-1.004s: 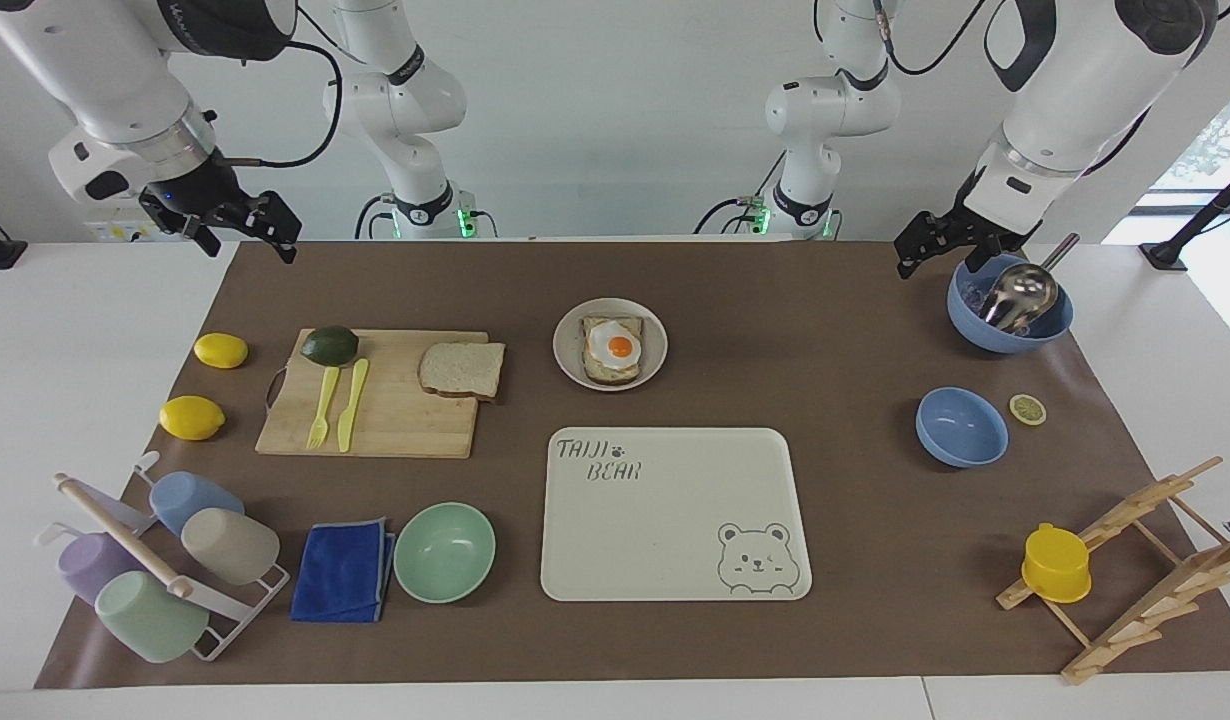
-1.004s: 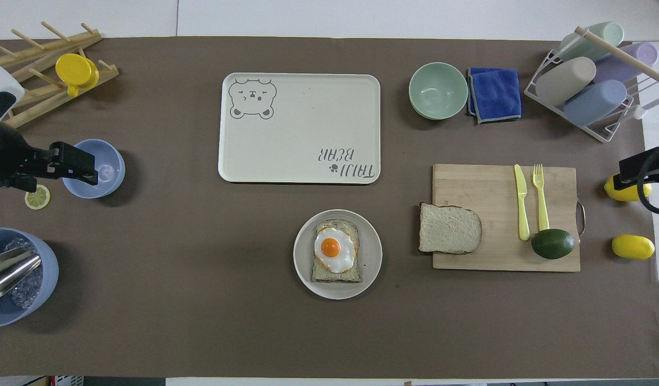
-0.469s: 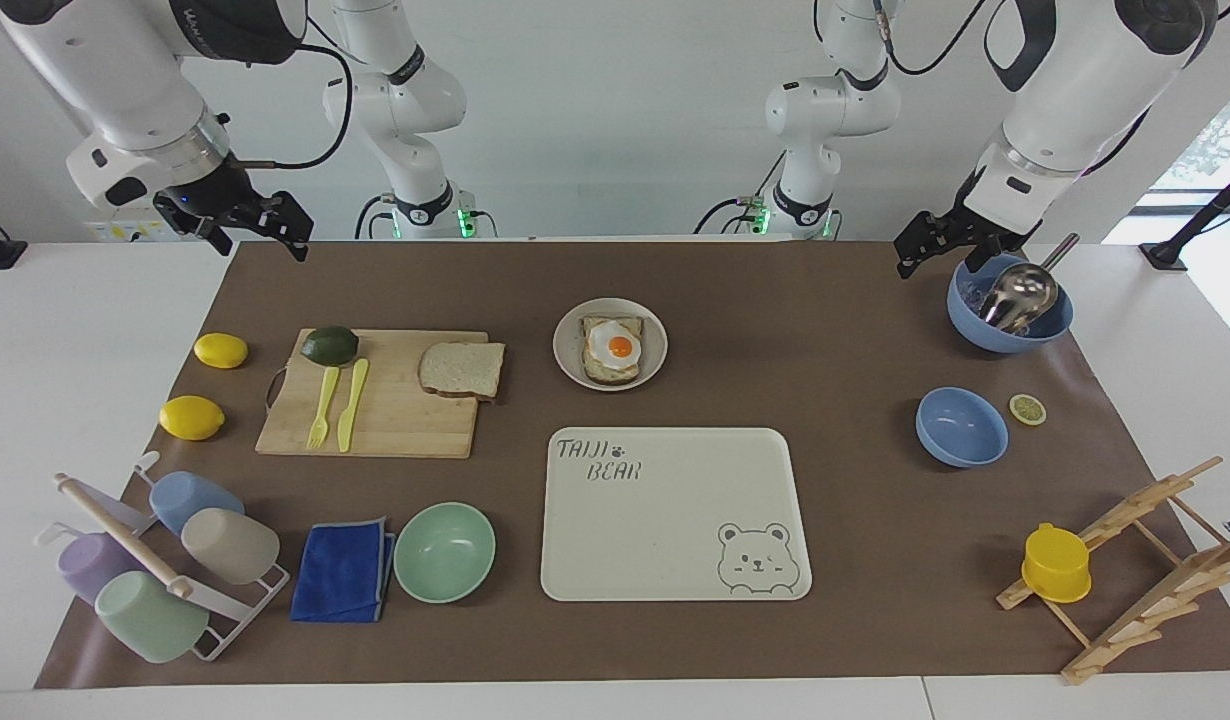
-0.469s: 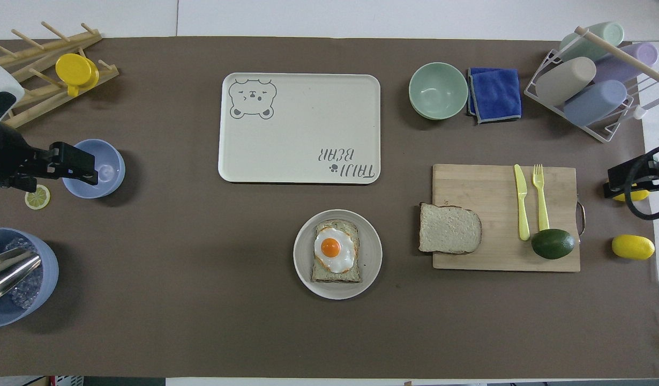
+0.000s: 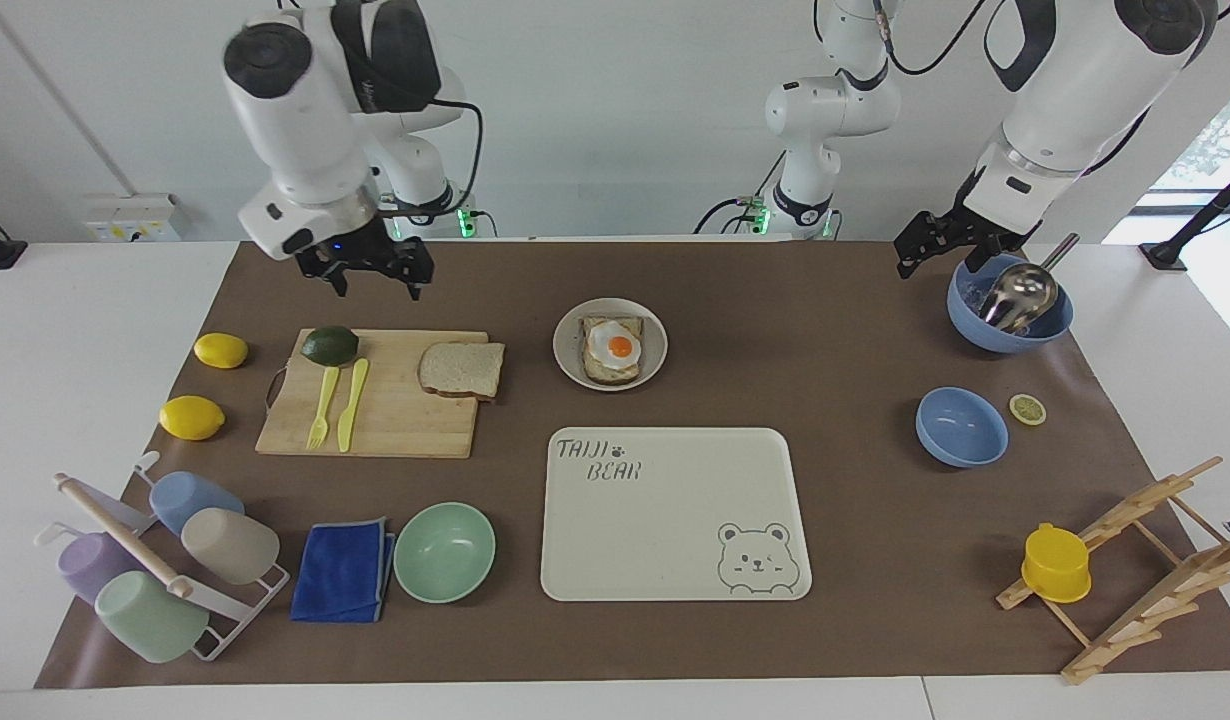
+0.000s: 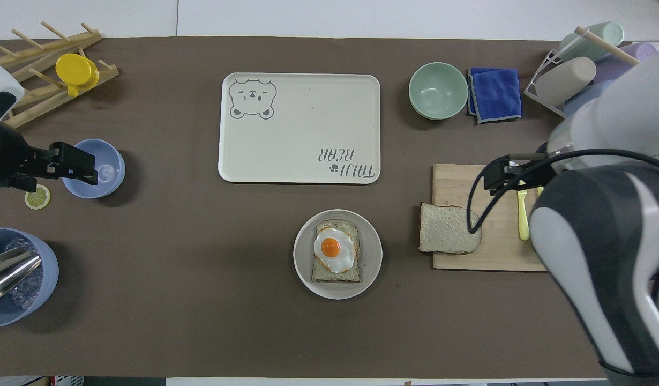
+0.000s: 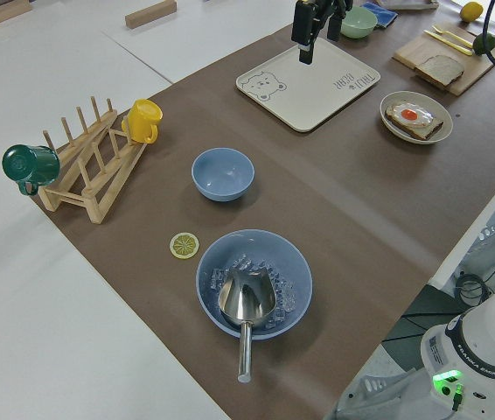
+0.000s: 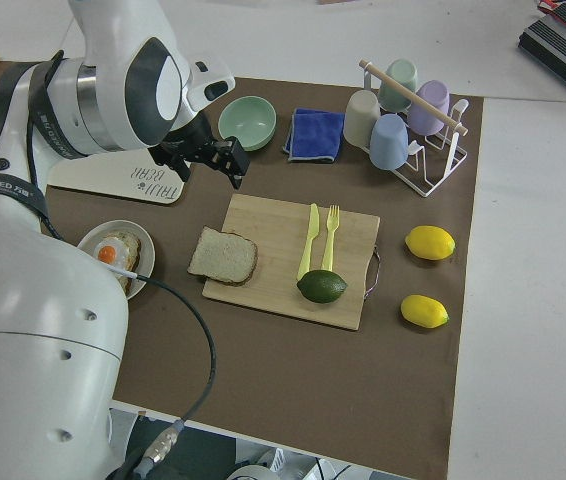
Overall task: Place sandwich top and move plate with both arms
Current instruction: 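Reach the right gripper to the bread slice on the cutting board, then lift the bread slice with the right gripper toward the egg plate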
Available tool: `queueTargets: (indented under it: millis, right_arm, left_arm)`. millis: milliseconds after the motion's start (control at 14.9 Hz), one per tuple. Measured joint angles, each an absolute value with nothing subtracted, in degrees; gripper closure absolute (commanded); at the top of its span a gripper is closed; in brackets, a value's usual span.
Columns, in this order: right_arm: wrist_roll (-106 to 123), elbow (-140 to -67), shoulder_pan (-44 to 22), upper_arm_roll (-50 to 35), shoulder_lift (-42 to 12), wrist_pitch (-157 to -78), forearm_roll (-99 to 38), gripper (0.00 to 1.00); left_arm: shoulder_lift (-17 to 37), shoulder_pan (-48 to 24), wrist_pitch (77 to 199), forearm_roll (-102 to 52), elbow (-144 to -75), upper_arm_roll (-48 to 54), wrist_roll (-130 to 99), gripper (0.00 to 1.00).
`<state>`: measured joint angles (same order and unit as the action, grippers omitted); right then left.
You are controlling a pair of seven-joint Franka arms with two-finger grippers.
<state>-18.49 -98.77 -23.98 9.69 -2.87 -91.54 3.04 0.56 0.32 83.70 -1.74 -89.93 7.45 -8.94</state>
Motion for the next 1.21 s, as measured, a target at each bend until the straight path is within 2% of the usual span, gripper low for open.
queueTargets:
  millis: [201, 402, 803, 1205]
  right_arm:
    - [-26.46, -99.77, -29.77, 9.45, -8.94, -96.56, 5.3, 0.0]
    - [-29.53, -103.69, -30.91, 9.49, -12.05, -102.36, 5.37, 0.0]
    - [-38.95, -106.16, -37.39, 9.48, -19.62, -104.35, 8.41, 0.0]
    - [-39.07, -110.06, -37.77, 9.69, -20.55, -105.27, 12.97, 0.02]
  left_arm:
    - [0.56, 0.32, 83.7, -1.74, -89.93, 7.45, -8.94, 0.0]
    - [0.56, 0.32, 83.7, -1.74, -89.93, 7.45, -8.94, 0.0]
    - [0.56, 0.32, 83.7, -1.74, -89.93, 7.45, -8.94, 0.0]
    - [0.56, 0.32, 83.7, -1.74, -89.93, 7.45, -8.94, 0.0]
